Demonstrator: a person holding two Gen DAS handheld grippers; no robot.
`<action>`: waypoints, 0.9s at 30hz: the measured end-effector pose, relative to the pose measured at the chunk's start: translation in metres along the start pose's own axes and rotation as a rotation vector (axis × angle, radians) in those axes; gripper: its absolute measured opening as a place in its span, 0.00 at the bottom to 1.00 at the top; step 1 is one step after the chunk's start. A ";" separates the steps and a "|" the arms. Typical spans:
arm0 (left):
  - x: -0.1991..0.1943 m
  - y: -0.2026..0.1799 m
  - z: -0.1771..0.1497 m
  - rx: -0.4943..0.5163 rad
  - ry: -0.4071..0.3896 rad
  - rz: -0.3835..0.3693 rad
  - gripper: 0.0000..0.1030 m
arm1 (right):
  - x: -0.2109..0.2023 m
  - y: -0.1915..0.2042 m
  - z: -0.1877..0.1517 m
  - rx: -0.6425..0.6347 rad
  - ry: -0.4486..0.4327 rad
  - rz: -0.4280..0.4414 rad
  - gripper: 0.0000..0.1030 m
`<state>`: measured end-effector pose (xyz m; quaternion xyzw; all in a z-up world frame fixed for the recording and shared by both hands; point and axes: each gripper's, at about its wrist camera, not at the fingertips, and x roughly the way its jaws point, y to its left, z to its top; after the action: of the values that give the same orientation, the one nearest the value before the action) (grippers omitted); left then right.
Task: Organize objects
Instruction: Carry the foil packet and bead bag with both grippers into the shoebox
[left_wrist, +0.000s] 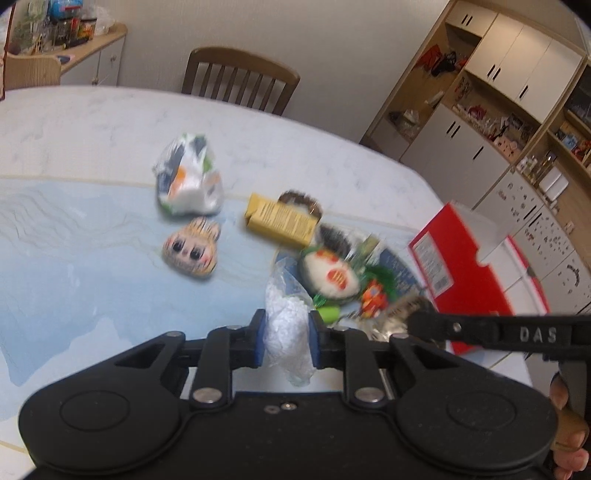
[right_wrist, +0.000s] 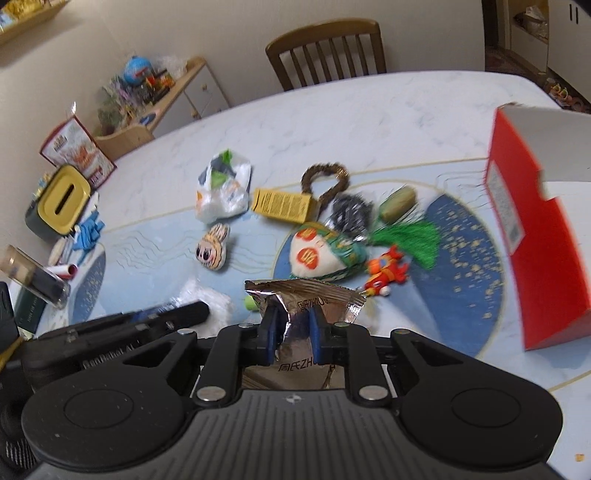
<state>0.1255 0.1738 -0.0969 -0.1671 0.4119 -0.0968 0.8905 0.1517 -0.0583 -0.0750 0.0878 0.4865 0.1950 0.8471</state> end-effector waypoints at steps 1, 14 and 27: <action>-0.003 -0.005 0.004 -0.003 -0.007 -0.003 0.20 | -0.007 -0.005 0.002 -0.002 -0.005 0.006 0.17; -0.001 -0.108 0.043 0.062 -0.011 -0.065 0.21 | -0.091 -0.084 0.037 0.006 -0.135 0.034 0.17; 0.055 -0.219 0.056 0.191 0.035 -0.128 0.21 | -0.131 -0.184 0.055 0.035 -0.197 -0.045 0.17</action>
<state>0.1957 -0.0342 -0.0188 -0.1059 0.4047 -0.1954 0.8870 0.1849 -0.2775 -0.0062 0.1105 0.4062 0.1579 0.8933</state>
